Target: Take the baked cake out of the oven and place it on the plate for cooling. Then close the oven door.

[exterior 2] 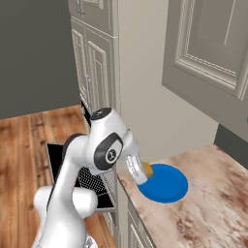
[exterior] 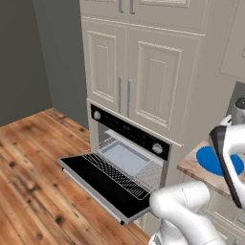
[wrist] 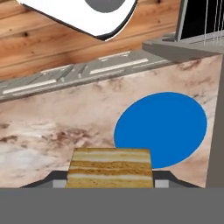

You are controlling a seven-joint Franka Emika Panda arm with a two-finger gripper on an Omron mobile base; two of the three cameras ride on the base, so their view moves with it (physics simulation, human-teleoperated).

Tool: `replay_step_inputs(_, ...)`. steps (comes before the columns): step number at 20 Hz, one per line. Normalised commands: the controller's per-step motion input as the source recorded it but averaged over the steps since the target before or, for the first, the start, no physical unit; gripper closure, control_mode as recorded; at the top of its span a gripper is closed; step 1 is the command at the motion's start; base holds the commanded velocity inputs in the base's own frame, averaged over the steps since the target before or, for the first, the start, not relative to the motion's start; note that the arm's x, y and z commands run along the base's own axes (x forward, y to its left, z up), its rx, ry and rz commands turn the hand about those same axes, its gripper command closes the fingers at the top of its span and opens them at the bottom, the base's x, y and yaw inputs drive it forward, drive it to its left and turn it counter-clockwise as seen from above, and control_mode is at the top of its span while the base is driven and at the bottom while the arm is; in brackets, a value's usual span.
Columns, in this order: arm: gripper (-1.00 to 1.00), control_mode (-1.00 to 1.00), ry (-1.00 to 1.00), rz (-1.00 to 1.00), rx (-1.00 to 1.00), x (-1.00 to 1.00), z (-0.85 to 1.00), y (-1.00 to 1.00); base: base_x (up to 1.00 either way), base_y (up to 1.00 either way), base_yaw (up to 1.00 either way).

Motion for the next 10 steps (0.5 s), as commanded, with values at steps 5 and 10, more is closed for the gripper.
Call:
replay_step_inputs(5,1.0,-1.0,0.01,0.01,0.1,0.29,-0.24,-0.58,0.0,0.0,0.0)
replay_step_inputs(10,1.0,-1.0,0.0,0.04,0.06,0.45,-0.32,-0.26,0.0,0.0,0.0)
